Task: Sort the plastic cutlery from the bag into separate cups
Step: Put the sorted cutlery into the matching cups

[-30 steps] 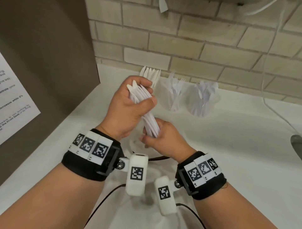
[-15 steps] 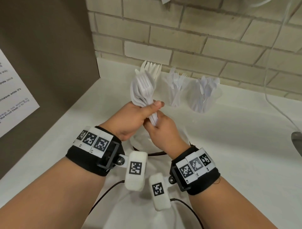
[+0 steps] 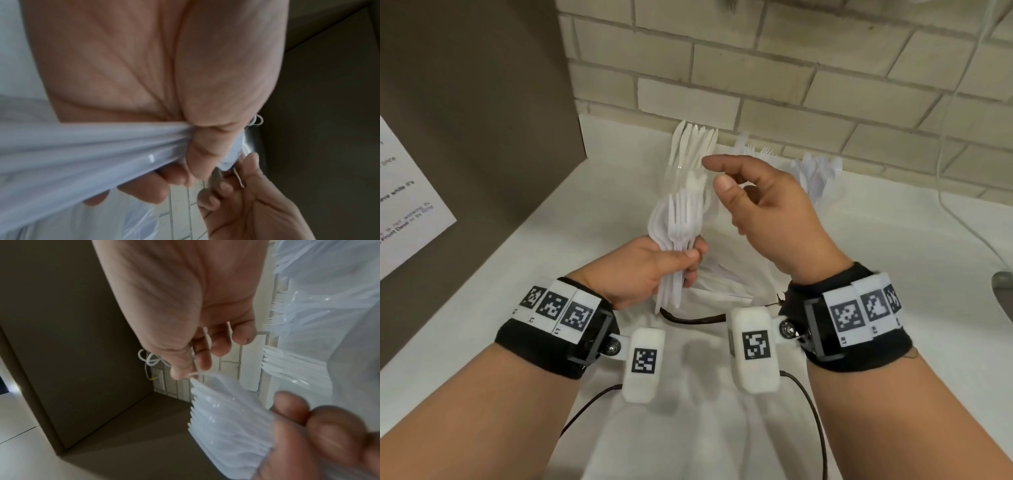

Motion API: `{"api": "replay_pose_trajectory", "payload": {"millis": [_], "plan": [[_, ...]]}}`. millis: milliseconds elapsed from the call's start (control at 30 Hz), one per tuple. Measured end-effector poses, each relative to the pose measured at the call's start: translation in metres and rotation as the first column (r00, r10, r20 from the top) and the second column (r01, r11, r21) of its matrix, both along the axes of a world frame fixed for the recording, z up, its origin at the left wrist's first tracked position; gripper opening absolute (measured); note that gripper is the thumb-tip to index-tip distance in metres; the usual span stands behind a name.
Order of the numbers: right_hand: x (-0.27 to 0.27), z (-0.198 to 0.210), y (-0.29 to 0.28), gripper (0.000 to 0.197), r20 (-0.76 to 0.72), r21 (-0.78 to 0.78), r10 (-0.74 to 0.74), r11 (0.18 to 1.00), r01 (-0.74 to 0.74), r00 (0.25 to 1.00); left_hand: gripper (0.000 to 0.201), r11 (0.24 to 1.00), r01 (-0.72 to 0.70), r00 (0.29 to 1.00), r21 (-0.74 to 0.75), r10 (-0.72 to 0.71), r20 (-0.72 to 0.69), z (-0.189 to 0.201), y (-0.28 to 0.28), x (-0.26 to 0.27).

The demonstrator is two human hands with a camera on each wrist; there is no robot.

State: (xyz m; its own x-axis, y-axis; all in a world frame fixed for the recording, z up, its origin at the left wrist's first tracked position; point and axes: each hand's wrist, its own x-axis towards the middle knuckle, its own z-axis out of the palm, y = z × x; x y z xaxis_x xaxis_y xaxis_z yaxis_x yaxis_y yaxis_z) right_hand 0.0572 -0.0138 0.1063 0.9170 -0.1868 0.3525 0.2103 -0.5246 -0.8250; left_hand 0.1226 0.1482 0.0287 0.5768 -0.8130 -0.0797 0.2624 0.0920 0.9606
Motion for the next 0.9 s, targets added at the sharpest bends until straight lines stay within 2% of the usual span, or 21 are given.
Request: {"api": "replay_pose_trajectory", "payload": {"millis": [100, 233, 333, 467, 567, 667, 800, 900], "plan": [[0.003, 0.001, 0.003, 0.02, -0.047, -0.041, 0.016, 0.999, -0.018, 0.999, 0.017, 0.997, 0.041, 0.995, 0.061, -0.047, 0.086, -0.001, 0.001, 0.0], [0.005, 0.002, 0.003, 0.008, -0.035, -0.041, -0.062, 0.997, 0.061, 0.997, 0.021, 0.993, 0.05, 0.975, 0.111, -0.072, 0.208, -0.003, 0.004, -0.001], [0.006, 0.004, 0.002, 0.008, 0.019, 0.022, -0.122, 0.992, 0.121, 0.992, 0.021, 0.992, 0.049, 0.979, 0.112, -0.07, 0.19, -0.005, 0.005, -0.004], [0.003, 0.009, 0.004, 0.005, -0.001, 0.04, -0.089, 0.995, 0.089, 0.996, 0.017, 0.992, 0.052, 0.98, 0.114, -0.072, 0.185, -0.005, 0.004, -0.004], [0.004, 0.013, 0.002, 0.008, -0.028, -0.002, -0.083, 0.997, 0.083, 0.996, 0.019, 0.994, 0.074, 0.991, 0.08, -0.083, 0.105, -0.006, 0.004, -0.003], [0.008, 0.026, -0.008, 0.006, 0.014, 0.041, -0.15, 0.988, 0.149, 0.989, 0.021, 0.996, 0.048, 0.999, 0.075, -0.047, -0.02, -0.006, 0.003, -0.002], [0.019, 0.059, -0.038, 0.004, 0.191, 0.208, -0.274, 0.95, 0.235, 0.943, 0.021, 0.99, -0.045, 0.996, 0.131, 0.054, -0.067, -0.008, 0.007, 0.005], [0.042, 0.071, -0.054, 0.01, 0.328, 0.29, -0.347, 0.922, 0.256, 0.878, 0.017, 0.996, -0.081, 0.973, 0.042, 0.089, -0.215, -0.008, 0.01, 0.013]]}}
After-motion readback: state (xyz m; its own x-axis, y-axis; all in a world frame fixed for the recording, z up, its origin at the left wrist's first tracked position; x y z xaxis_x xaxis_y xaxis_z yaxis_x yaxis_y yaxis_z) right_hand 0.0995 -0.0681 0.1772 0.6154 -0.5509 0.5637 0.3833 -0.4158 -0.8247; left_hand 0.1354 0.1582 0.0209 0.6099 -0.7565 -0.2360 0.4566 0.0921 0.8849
